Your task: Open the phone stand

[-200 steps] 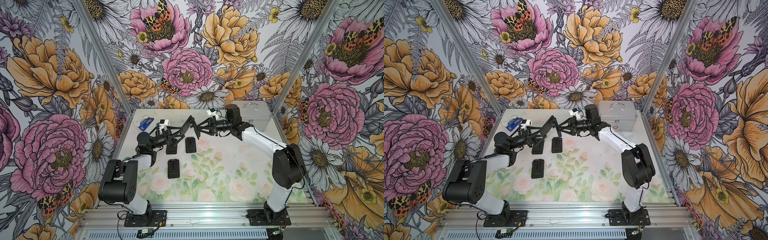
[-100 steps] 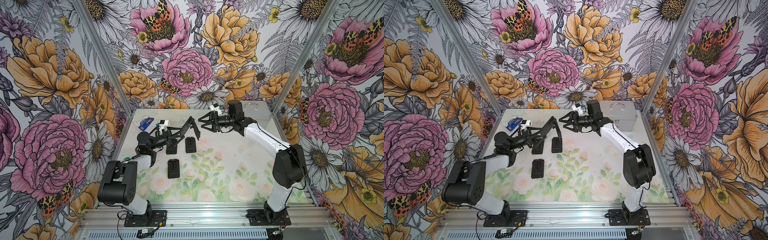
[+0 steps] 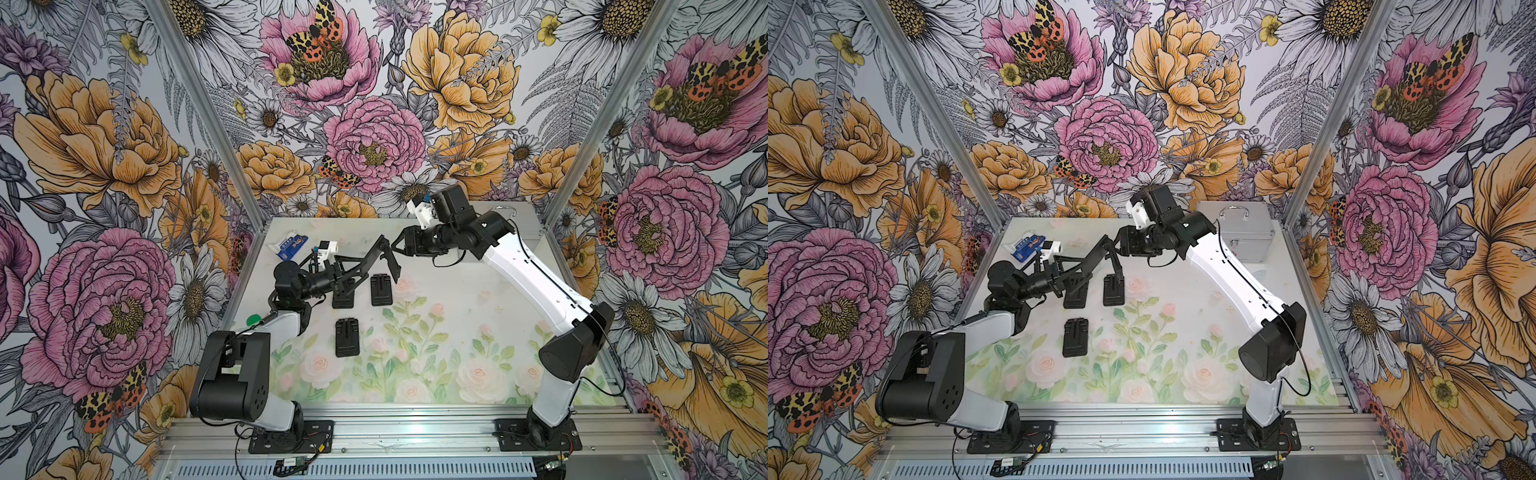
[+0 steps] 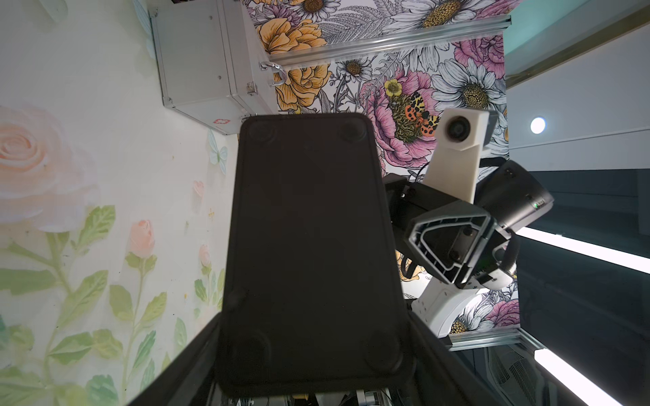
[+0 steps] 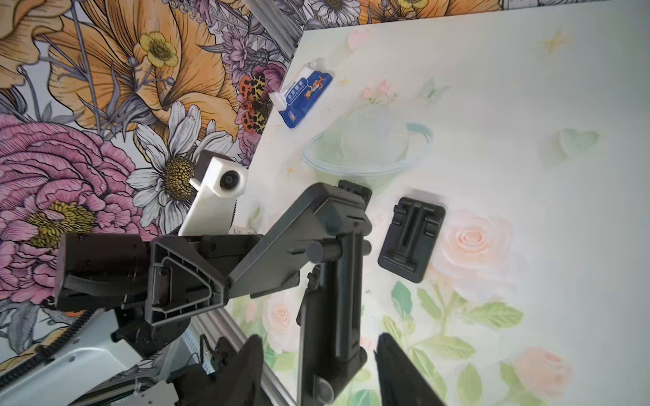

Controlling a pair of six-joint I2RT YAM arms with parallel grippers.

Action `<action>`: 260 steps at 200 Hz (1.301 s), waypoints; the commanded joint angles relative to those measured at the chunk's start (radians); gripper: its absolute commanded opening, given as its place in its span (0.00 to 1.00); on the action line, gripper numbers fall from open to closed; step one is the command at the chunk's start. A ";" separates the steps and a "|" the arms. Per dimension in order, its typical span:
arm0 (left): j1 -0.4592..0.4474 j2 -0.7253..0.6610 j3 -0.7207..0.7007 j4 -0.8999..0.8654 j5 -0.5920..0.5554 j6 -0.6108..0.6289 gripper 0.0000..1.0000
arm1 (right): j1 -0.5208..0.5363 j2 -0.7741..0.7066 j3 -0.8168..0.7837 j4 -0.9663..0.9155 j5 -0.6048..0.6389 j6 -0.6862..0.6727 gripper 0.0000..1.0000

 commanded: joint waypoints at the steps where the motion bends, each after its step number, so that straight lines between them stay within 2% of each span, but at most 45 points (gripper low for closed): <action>1: -0.004 -0.035 -0.010 -0.016 -0.003 0.045 0.57 | 0.058 0.042 0.073 -0.134 0.263 -0.111 0.54; 35: -0.004 -0.041 -0.009 -0.033 -0.001 0.053 0.57 | 0.138 0.118 0.188 -0.237 0.445 -0.161 0.53; 70: -0.004 -0.051 -0.011 -0.047 0.001 0.061 0.57 | 0.144 0.156 0.221 -0.244 0.504 -0.168 0.49; 148: -0.001 -0.070 -0.013 -0.085 0.008 0.084 0.57 | 0.207 0.226 0.287 -0.246 0.500 -0.186 0.36; 203: 0.005 -0.084 -0.011 -0.110 0.011 0.098 0.57 | 0.214 0.234 0.289 -0.246 0.511 -0.191 0.00; 260: 0.042 -0.096 0.021 -0.186 -0.038 0.160 0.57 | 0.213 0.173 0.220 -0.245 0.470 -0.232 0.00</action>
